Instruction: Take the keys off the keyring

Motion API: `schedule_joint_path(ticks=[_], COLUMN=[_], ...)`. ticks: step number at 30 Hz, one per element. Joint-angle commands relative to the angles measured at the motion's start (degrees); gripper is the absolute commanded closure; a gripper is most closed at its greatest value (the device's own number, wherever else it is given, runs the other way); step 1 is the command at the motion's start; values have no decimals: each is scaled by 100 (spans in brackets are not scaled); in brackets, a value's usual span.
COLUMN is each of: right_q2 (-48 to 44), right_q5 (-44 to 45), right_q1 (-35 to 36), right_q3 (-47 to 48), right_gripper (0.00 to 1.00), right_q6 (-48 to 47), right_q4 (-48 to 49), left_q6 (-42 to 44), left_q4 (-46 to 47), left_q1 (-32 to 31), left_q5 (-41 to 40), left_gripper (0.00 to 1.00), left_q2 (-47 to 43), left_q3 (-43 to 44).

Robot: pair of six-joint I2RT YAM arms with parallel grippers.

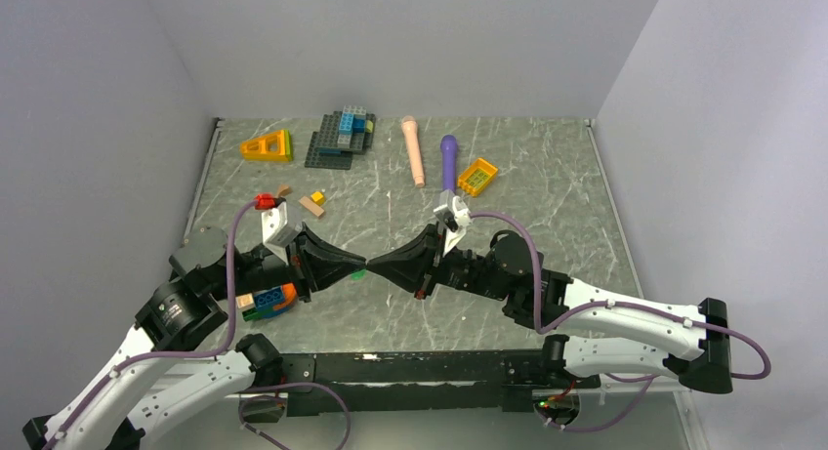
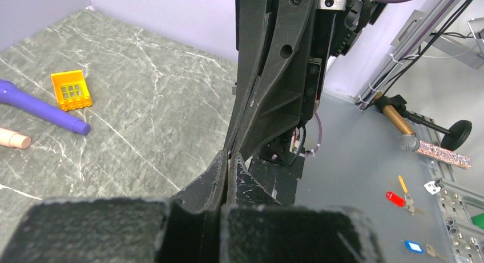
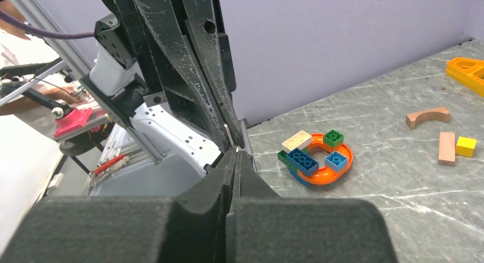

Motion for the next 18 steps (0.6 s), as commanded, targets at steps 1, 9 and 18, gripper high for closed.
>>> schedule_joint_path(ticks=[1,9,18], right_q2=[-46,-126,-81], right_q5=[-122,-3,361], right_q1=[26,33,25], right_q3=[-84,-252,-619], right_gripper=[100,100,100], right_q6=[210,299,450], right_q4=[677,819,1408], left_q6=[-151,-360,-594], left_q4=[358,662,1303], left_q1=[6,8,6], left_q5=[-306,-397,-796], left_gripper=[100,100,100], left_q2=[-13,-89,-321], left_q3=[-107,-324,-909])
